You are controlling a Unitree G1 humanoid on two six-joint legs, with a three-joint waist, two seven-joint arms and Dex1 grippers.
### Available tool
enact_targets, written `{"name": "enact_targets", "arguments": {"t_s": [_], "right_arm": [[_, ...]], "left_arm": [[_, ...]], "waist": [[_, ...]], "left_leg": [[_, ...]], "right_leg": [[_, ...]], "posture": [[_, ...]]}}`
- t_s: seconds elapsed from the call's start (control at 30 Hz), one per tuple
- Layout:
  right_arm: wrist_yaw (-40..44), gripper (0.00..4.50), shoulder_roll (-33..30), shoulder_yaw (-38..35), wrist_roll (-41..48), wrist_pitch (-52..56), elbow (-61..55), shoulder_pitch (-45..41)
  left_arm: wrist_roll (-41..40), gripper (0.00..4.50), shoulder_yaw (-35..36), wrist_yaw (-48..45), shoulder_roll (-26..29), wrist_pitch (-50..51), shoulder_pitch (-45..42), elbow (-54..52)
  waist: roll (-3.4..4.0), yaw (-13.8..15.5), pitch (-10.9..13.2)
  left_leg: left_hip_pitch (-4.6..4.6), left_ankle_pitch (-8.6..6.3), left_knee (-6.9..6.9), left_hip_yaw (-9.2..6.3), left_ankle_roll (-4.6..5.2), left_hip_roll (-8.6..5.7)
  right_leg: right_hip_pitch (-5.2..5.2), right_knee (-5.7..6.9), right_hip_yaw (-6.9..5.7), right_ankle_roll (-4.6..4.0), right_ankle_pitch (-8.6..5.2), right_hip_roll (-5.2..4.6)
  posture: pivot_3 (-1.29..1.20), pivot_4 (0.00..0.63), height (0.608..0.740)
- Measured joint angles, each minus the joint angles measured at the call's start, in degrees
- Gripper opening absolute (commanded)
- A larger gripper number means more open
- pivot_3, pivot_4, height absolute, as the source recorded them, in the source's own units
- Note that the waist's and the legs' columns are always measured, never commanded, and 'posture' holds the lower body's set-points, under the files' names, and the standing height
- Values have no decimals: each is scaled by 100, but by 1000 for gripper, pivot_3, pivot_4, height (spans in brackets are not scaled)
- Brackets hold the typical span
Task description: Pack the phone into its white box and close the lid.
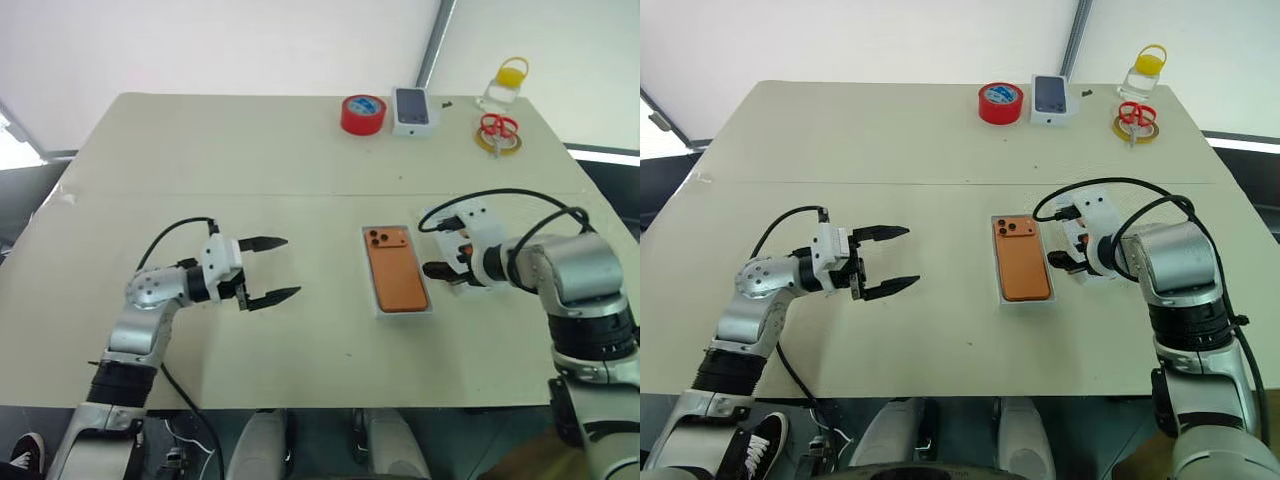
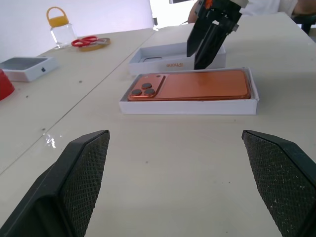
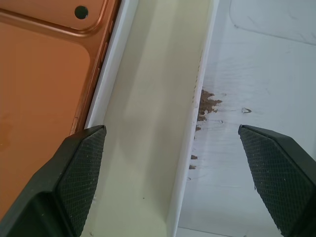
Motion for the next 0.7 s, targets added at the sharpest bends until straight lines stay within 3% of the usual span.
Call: {"name": "enact_targets", "arguments": {"t_s": [0.37, 0.47, 0.7], "right_arm": [[-524, 4488, 26, 200, -27, -19, 816, -514], [-586, 3714, 96, 239, -36, -35, 926, -539], [-750, 289, 214, 358, -57, -141, 916, -537]], "left_arm": [[0, 4500, 4, 139, -8, -5, 115, -183], [1, 4500, -1, 202, -23, 3, 224, -274], [0, 4500, 0, 336, -24, 32, 248, -333]], "waist": [[1, -31, 0], [1, -31, 0], [1, -35, 0]], "left_leg": [[0, 0, -2, 0, 0, 1], [0, 0, -2, 1, 0, 1], [0, 0, -2, 1, 0, 1]], "right_leg": [[-2, 1, 0, 9, 5, 3], [-2, 1, 0, 9, 5, 3], [-2, 2, 0, 12, 7, 3]], "posture": [[0, 150, 739], [0, 150, 739], [0, 150, 739]]}}
